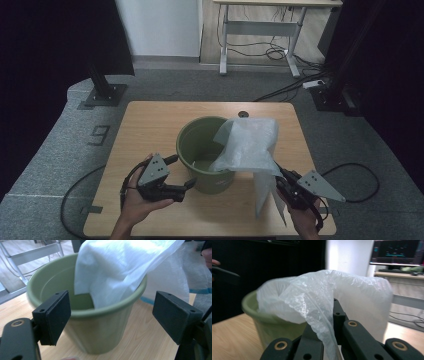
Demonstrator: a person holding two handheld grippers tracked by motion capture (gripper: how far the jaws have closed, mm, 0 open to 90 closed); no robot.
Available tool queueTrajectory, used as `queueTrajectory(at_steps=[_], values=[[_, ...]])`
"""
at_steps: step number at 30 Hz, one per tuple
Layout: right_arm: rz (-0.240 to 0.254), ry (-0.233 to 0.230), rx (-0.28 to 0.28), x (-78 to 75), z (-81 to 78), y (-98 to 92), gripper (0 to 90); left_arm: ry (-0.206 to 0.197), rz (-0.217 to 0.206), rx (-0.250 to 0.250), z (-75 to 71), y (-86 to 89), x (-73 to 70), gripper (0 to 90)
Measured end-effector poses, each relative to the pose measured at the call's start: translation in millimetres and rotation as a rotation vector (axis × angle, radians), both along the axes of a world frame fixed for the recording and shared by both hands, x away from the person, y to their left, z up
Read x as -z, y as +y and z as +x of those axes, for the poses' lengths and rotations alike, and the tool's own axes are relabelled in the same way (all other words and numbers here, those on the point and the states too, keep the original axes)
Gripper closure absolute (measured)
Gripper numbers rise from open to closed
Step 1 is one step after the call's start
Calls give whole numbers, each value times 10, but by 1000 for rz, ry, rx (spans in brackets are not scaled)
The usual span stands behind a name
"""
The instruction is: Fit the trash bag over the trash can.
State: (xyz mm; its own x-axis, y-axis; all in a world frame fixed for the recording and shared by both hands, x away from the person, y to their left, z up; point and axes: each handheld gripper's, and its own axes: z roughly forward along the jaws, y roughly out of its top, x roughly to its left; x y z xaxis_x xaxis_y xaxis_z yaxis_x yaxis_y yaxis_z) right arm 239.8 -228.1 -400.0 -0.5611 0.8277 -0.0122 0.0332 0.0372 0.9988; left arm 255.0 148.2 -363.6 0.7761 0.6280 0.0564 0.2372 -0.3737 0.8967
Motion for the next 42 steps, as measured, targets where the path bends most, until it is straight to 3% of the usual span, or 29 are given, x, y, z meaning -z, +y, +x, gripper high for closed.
queueTrajectory(at_steps=[8,17,26,37,39,41,42], values=[[-5,8,-62,-242,127,258,886,27,8,-10,104,-159,-2,173],[-8,8,-111,-436,243,514,886,22,15,9,169,-286,9,195],[20,27,-150,-488,307,636,885,24,2,2,280,-383,76,263],[25,45,-172,-448,336,689,884,10,-18,-10,378,-478,87,531],[25,45,-172,-446,336,686,883,15,-18,-5,395,-498,83,612],[29,47,-178,-437,328,668,856,62,-51,19,442,-488,65,701],[29,47,-178,-437,328,668,856,62,-51,19,442,-488,65,760]])
